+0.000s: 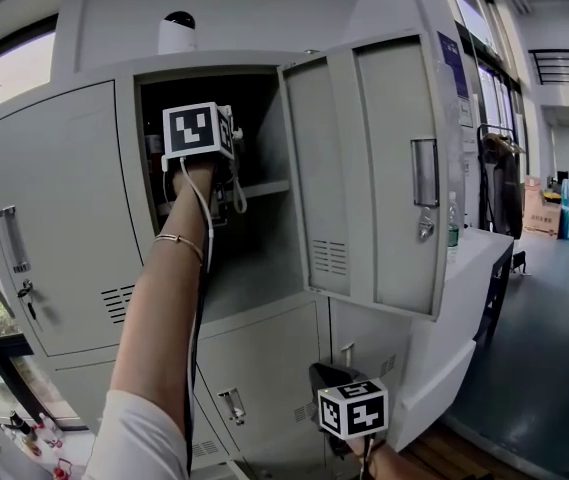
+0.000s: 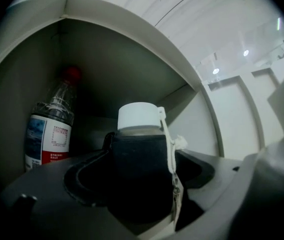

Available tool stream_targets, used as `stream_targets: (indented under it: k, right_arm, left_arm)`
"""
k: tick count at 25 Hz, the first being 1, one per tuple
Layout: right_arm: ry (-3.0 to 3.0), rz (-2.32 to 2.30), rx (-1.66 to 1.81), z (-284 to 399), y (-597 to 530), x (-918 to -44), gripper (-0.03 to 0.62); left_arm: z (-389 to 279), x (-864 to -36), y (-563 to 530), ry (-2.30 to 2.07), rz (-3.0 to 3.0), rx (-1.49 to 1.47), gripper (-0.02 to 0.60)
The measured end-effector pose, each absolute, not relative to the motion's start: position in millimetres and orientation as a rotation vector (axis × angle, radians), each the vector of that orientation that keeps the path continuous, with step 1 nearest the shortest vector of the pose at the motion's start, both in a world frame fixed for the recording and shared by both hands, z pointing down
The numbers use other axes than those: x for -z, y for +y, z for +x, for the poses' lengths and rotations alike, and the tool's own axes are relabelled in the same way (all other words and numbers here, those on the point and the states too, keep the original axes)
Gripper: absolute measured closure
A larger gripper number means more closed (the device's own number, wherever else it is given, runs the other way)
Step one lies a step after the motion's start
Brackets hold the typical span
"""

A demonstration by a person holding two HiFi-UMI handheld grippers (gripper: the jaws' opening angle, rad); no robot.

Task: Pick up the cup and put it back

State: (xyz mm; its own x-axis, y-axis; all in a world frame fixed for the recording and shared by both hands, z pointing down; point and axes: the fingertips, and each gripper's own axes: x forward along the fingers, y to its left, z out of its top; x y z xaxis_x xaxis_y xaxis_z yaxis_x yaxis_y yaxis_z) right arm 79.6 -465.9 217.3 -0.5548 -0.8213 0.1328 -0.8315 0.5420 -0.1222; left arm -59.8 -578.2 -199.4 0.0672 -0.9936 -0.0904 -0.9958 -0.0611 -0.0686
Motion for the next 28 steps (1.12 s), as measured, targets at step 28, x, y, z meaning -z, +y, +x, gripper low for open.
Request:
stream_targets:
  k: [28]
  right_arm:
    - [-2.752,1.396,-0.195,51,-444,-201,0.603]
  left_arm:
    - [-44,173,-532,2.023,-2.192,-0.081,0.198]
